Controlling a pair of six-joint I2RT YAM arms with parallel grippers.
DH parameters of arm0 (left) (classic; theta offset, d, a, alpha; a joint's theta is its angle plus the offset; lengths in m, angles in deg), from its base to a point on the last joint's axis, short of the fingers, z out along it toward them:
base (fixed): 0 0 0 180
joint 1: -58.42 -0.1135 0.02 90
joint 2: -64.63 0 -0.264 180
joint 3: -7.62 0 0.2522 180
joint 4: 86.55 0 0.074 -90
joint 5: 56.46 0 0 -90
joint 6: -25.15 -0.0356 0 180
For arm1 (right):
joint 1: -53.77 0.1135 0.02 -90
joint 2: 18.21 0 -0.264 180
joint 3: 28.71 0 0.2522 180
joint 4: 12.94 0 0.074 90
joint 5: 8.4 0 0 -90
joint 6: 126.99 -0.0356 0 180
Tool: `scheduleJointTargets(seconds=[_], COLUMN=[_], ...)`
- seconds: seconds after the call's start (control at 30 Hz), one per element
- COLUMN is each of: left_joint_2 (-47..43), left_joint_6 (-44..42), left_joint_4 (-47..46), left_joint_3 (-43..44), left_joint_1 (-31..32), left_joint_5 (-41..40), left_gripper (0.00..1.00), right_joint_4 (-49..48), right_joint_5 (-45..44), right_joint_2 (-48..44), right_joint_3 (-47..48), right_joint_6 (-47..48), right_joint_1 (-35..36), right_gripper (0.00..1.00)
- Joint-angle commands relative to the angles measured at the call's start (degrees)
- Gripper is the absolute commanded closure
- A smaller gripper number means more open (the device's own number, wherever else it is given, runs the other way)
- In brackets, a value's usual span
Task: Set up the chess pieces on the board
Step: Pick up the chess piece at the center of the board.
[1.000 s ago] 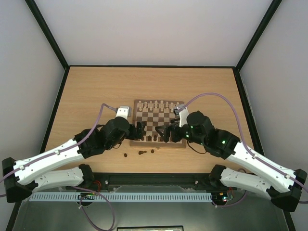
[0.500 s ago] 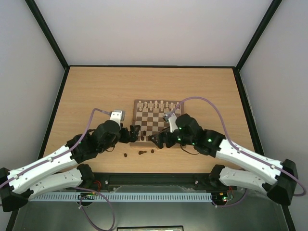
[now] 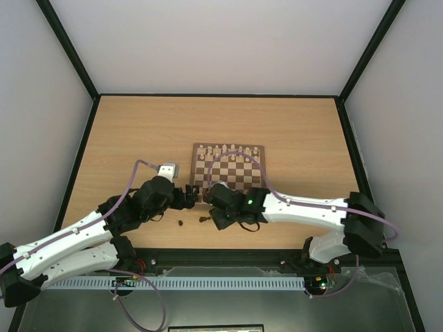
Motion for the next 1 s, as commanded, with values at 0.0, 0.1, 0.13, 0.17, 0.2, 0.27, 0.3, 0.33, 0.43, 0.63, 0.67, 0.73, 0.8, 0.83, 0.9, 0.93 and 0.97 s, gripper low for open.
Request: scheduleJointTargets(seconds=[0.0,0.1,0.13,0.17,0.2,0.27,0.3,0.33,0.43,0.63,0.67,0.73,0.8,0.83,0.9,0.93,0.97], left_joint_2=[0.5,0.9,0.9,0.7,0.5,0.0,-0.3,-0.6,-1.4,-1.7,-1.7,-1.7,-1.7,-1.8,-1.9,-2.0,-1.9], left_joint_6=[-0.2,-0.3,-0.3,-0.2,-0.2,0.0,-0.1,-0.1,0.2,0.3,0.1,0.1,0.1,0.2,0.1,0.1,0.1], left_joint_4=[-0.7,-1.3,-1.3,-1.3,-1.3,-0.8,-0.7,-0.5,0.0,0.2,0.1,0.1,0.1,0.1,0.1,0.1,0.1], left_joint_3=[-1.2,-1.8,-1.8,-2.0,-2.2,-2.3,-2.5,-2.5,-2.7,-2.9,-2.9,-2.8,-2.8,-2.8,-2.9,-2.9,-2.8], left_joint_1=[-0.6,-1.2,-1.3,-1.5,-1.6,-1.9,-2.0,-2.1,-2.3,-2.4,-2.4,-2.5,-2.5,-2.5,-2.6,-2.6,-2.6], left_joint_5=[0.5,0.8,0.9,0.9,1.0,1.1,1.1,1.1,1.0,0.9,0.9,0.9,0.9,1.0,1.0,1.0,1.0], left_gripper=[0.01,0.01,0.01,0.01,0.01,0.01,0.01,0.01,0.01,0.01,0.01,0.01,0.01,0.01,0.01,0.01,0.01], right_joint_4=[6.1,5.3,4.8,4.4,3.7,2.3,1.6,0.9,-0.8,-2.6,-2.9,-3.0,-3.0,-3.0,-2.9,-2.8,-2.7], right_joint_5=[-5.4,-6.1,-6.1,-5.9,-5.7,-5.1,-4.6,-4.1,-2.5,-0.7,-0.4,0.2,0.5,0.7,0.8,0.8,0.8], right_joint_2=[5.0,7.7,8.4,9.3,9.9,10.9,11.5,12.0,13.4,16.4,16.7,17.3,17.7,17.8,18.0,17.9,17.7], right_joint_3=[2.5,2.6,2.6,2.5,2.5,2.3,2.2,2.1,2.2,3.1,3.2,3.3,3.4,3.3,3.4,3.4,3.3], right_joint_6=[-2.1,-2.5,-2.5,-2.4,-2.4,-2.0,-1.9,-1.6,-1.0,0.0,0.1,0.3,0.4,0.5,0.6,0.6,0.6], right_joint_1=[0.4,0.4,0.4,0.3,0.3,0.1,-0.2,-0.5,-1.1,-1.9,-2.1,-2.4,-2.5,-2.6,-2.6,-2.6,-2.6], right_gripper=[0.41,0.46,0.49,0.53,0.56,0.60,0.60,0.61,0.64,0.71,0.73,0.76,0.78,0.78,0.82,0.86,0.89])
